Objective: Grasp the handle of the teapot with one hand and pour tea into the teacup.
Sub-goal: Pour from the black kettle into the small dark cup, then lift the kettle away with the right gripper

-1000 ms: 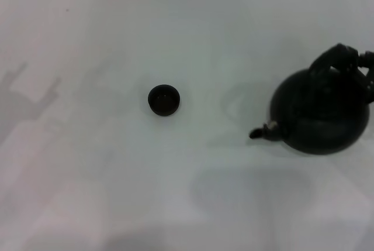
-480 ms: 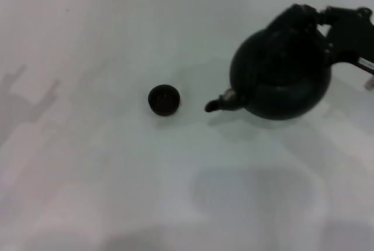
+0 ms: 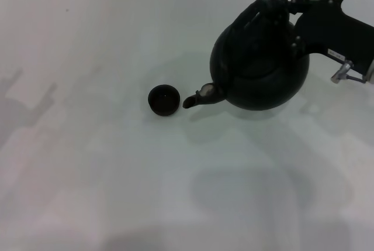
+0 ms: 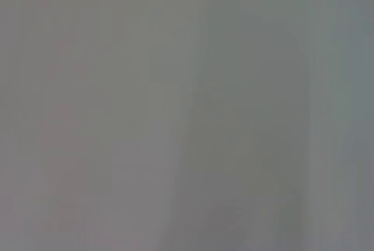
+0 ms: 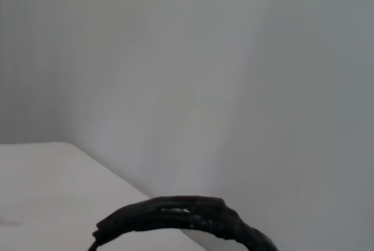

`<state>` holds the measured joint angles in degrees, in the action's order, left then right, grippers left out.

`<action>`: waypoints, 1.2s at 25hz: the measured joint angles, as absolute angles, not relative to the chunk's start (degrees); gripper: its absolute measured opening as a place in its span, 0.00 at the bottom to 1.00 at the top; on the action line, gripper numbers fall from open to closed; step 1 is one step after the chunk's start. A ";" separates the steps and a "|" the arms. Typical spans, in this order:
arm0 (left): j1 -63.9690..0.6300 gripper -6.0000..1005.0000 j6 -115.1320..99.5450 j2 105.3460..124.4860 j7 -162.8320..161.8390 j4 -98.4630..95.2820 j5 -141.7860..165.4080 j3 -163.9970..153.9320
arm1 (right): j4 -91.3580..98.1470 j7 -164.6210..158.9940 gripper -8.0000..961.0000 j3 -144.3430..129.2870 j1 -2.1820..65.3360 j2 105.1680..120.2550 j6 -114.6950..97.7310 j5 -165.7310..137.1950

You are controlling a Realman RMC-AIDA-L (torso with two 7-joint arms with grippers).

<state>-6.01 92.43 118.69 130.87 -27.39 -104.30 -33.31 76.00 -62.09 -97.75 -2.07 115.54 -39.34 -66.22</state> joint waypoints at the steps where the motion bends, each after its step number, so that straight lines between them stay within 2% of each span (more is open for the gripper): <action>1: -6.00 0.86 92.43 118.68 130.87 -27.36 -104.31 -33.31 | 76.31 -61.70 0.17 -98.27 -2.11 115.55 -38.65 -66.25; 13: -5.87 0.86 91.08 118.54 132.96 -25.91 -103.20 -33.31 | 80.19 -57.56 0.16 -109.27 -0.10 115.75 -21.38 -65.90; 30: -3.88 0.86 84.06 118.47 132.90 -25.49 -103.00 -33.75 | 80.68 -52.93 0.15 -115.76 4.74 115.83 -9.17 -66.30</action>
<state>-3.88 84.06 118.47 132.90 -25.49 -103.00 -33.75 80.68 -52.93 -115.76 4.74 115.83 -9.17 -66.30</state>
